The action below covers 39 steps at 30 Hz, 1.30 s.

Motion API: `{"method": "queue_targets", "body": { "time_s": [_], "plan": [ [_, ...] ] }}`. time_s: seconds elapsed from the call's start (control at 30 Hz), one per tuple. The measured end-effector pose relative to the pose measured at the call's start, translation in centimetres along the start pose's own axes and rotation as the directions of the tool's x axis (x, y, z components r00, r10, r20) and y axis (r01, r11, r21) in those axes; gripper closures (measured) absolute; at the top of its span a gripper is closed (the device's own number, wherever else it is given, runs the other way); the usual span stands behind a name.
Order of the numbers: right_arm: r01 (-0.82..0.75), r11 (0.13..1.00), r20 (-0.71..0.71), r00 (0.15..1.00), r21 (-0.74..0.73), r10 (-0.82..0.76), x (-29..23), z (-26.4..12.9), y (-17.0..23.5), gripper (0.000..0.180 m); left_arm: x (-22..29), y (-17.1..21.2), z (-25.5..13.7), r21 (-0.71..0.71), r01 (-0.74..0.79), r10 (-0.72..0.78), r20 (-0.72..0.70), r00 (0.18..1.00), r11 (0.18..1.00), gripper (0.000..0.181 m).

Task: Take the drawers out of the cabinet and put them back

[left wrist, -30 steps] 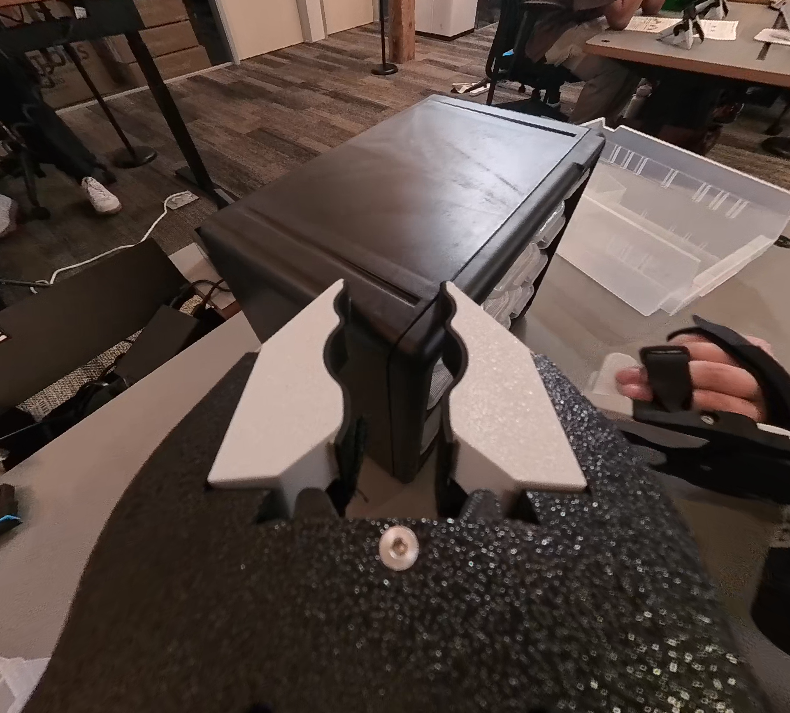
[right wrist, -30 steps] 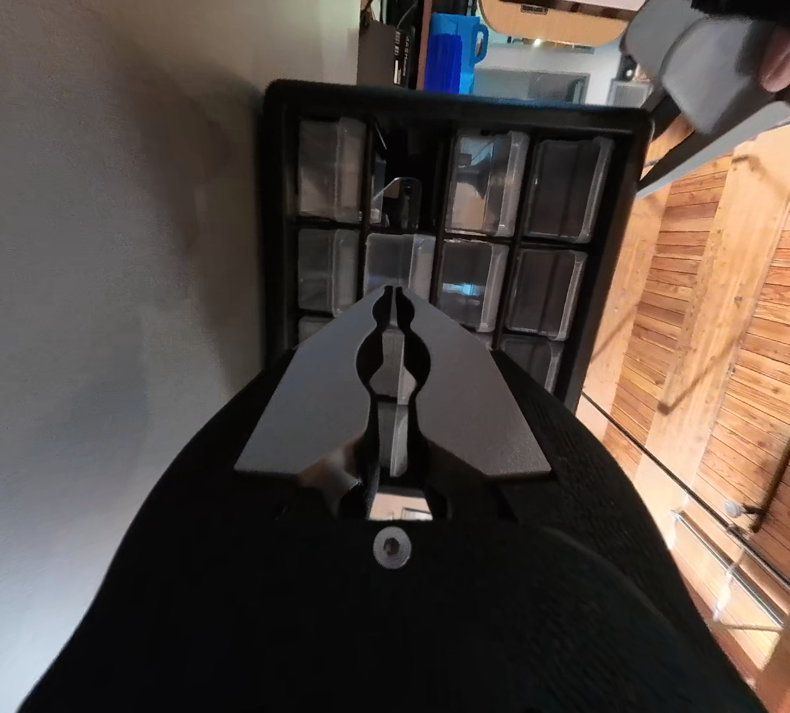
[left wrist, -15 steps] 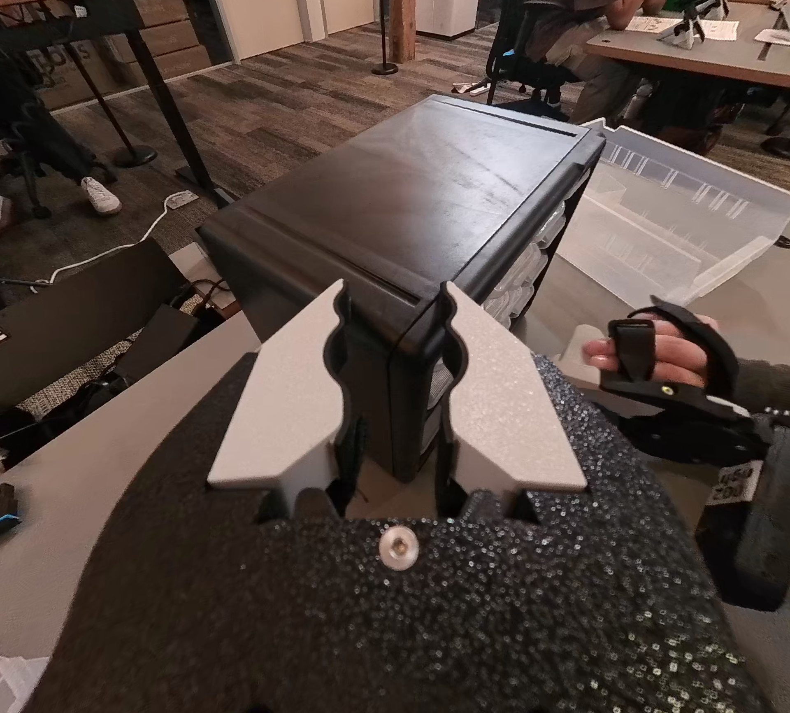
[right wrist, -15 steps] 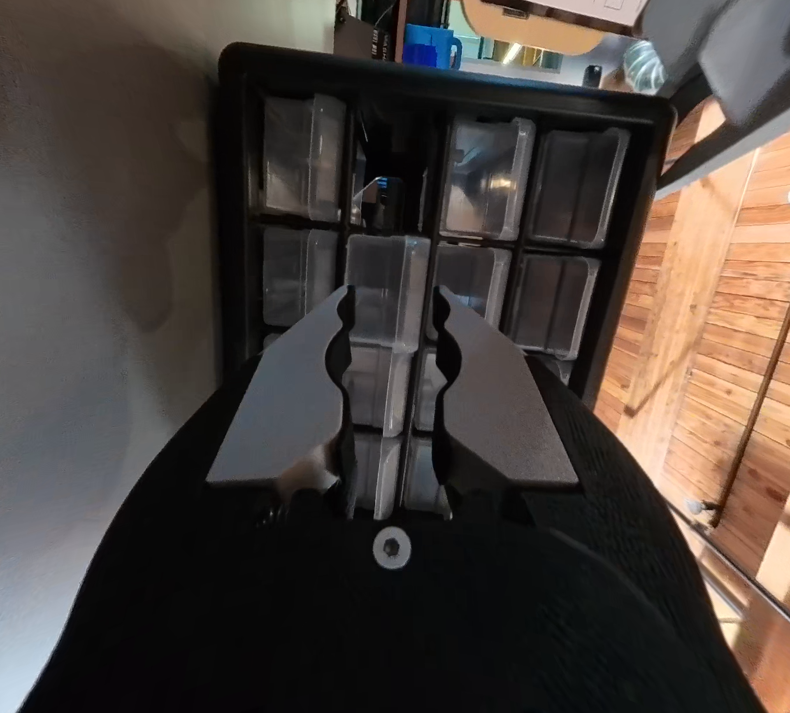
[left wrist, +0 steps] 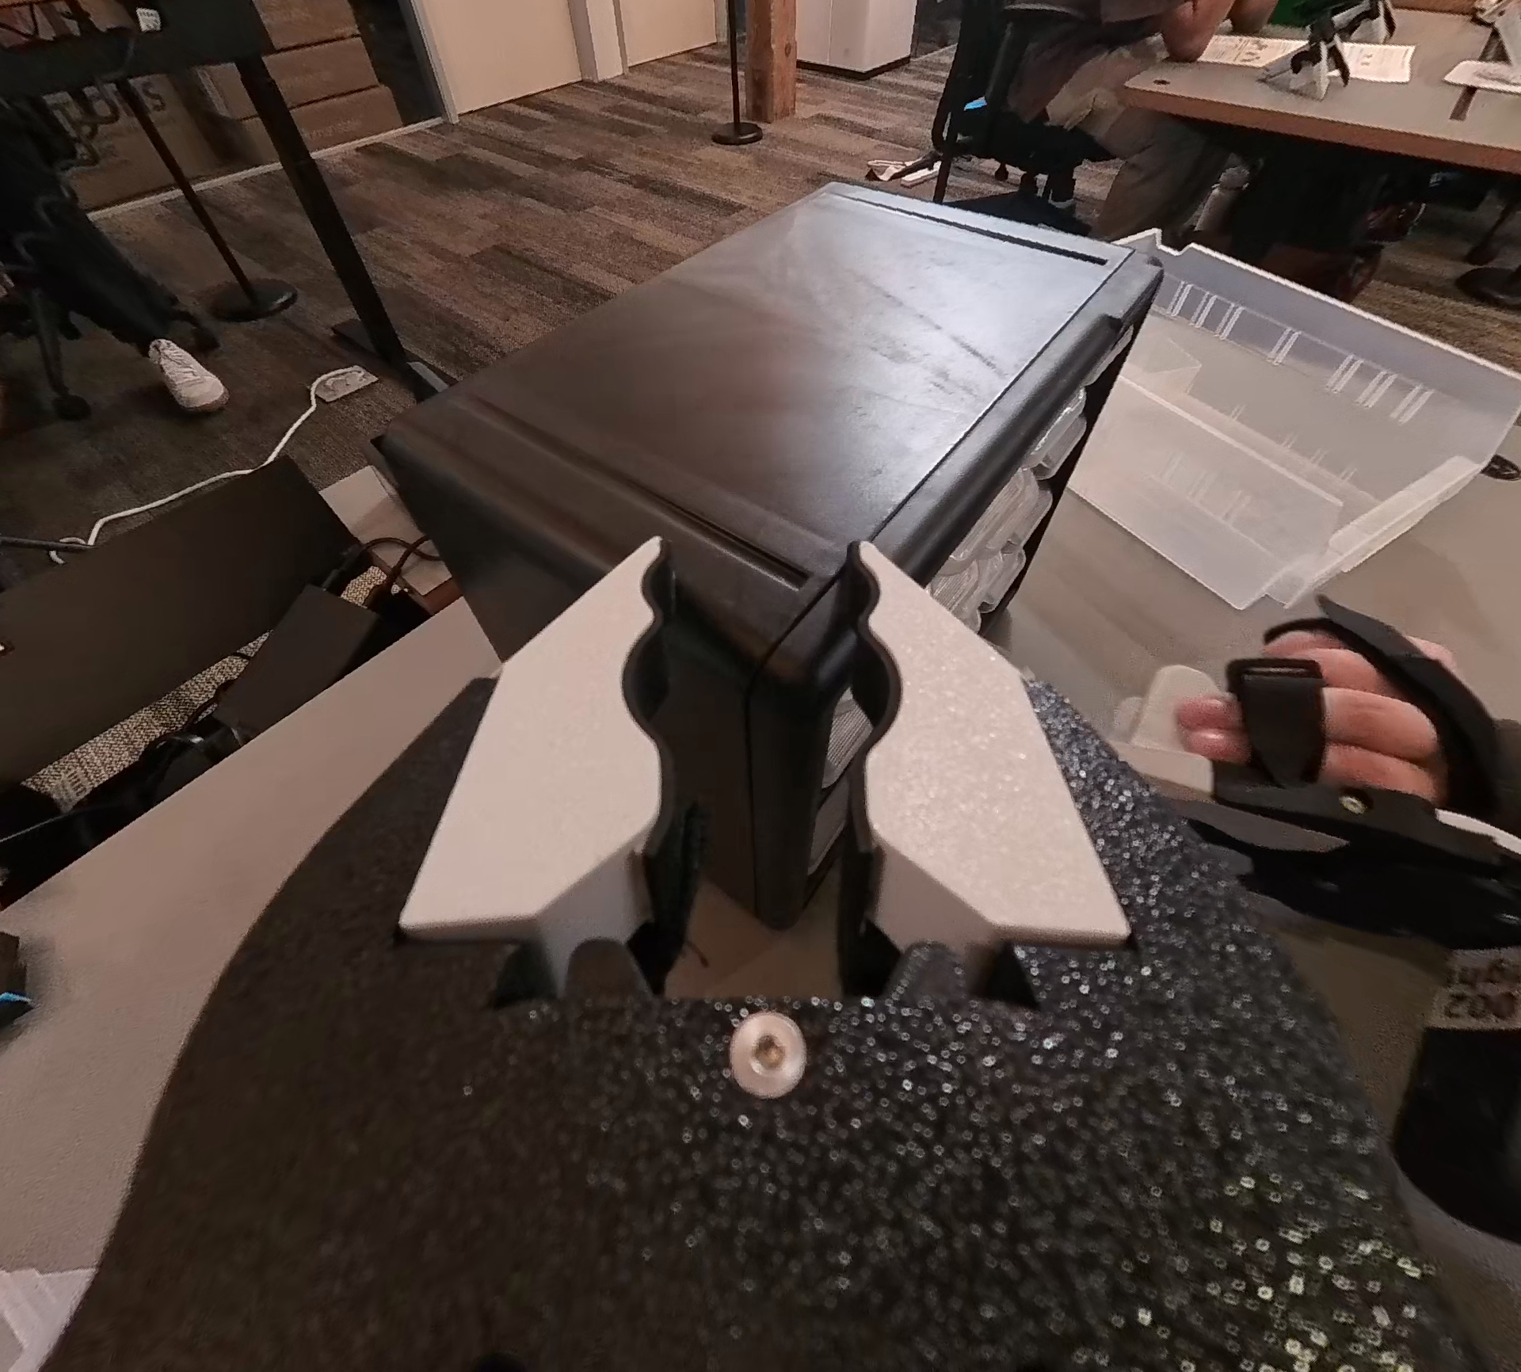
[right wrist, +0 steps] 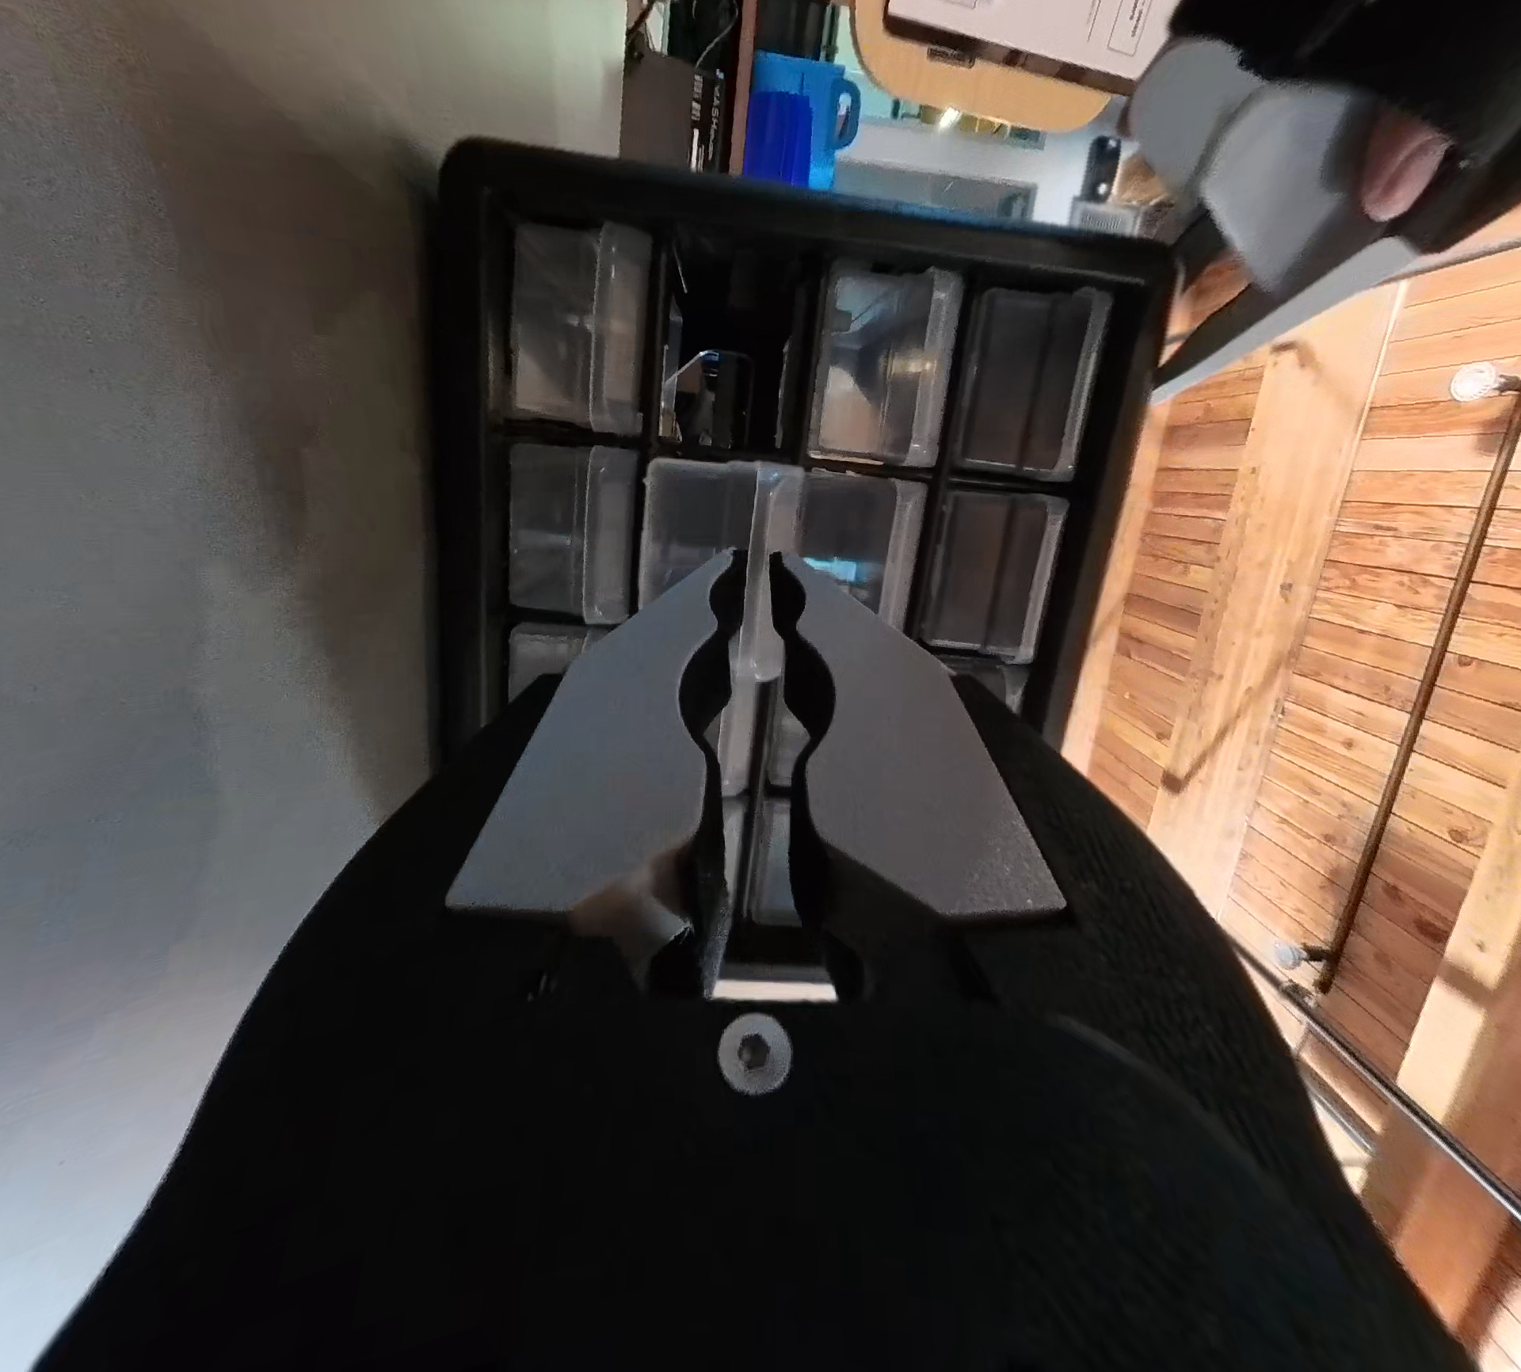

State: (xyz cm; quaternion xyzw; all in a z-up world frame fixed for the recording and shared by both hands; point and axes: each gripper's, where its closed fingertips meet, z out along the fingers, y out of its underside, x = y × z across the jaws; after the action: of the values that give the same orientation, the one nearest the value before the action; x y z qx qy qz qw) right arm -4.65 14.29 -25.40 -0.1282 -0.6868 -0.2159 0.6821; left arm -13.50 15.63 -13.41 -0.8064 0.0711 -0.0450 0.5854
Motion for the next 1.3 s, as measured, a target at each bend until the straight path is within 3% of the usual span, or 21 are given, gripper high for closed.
{"method": "queue_targets", "body": {
  "time_s": [0.2, 0.33, 0.47, 0.57, 0.67, 0.73, 1.0, 1.17, 1.3],
  "plan": [
    [-0.001, 1.0, 0.014, 1.0, 0.031, 0.0, 0.1, -3.1, -0.9, 0.17, 0.0, 0.0, 0.0, -0.002, -0.004, 0.004, 0.005, 1.0, 1.0, 0.142],
    [-0.041, 0.997, -0.001, 0.999, 0.072, 0.041, 0.2, -3.6, -0.4, 0.12, 0.1, 0.0, 0.0, -0.002, -0.007, 0.007, 0.005, 1.0, 1.0, 0.142],
    [-0.071, 0.995, 0.077, 0.995, 0.064, 0.067, -1.5, -2.0, 1.2, 0.093, 0.1, 0.0, 0.0, -0.001, -0.006, 0.006, 0.004, 1.0, 1.0, 0.142],
    [-0.035, 0.998, 0.09, 0.995, 0.06, 0.03, -2.1, -0.4, 1.1, 0.095, 0.0, 0.0, 0.0, -0.001, -0.003, 0.003, 0.002, 1.0, 1.0, 0.142],
    [0.029, 1.0, 0.082, 0.996, 0.01, -0.03, -2.2, 0.5, 1.2, 0.126, 0.0, 0.0, 0.0, 0.0, 0.001, -0.001, -0.001, 1.0, 1.0, 0.141],
    [0.041, 0.999, 0.056, 0.998, -0.017, -0.04, -1.8, 0.3, 1.3, 0.134, 0.0, 0.0, 0.0, 0.001, 0.001, -0.001, -0.002, 1.0, 1.0, 0.141],
    [-0.062, 0.997, 0.109, 0.992, 0.047, 0.057, -1.2, -4.0, -1.4, 0.136, 0.0, 0.0, 0.0, 0.001, 0.004, -0.004, -0.002, 1.0, 1.0, 0.141],
    [-0.227, 0.97, 0.204, 0.957, 0.093, 0.204, 0.7, -5.8, -2.1, 0.137, 0.0, 0.0, 0.0, -0.001, -0.003, 0.003, 0.006, 1.0, 1.0, 0.141],
    [-0.436, 0.897, 0.336, 0.859, 0.079, 0.387, 3.4, -6.9, -1.9, 0.137, 0.0, 0.0, 0.0, -0.001, -0.002, 0.002, 0.006, 1.0, 1.0, 0.141]
  ]
}}
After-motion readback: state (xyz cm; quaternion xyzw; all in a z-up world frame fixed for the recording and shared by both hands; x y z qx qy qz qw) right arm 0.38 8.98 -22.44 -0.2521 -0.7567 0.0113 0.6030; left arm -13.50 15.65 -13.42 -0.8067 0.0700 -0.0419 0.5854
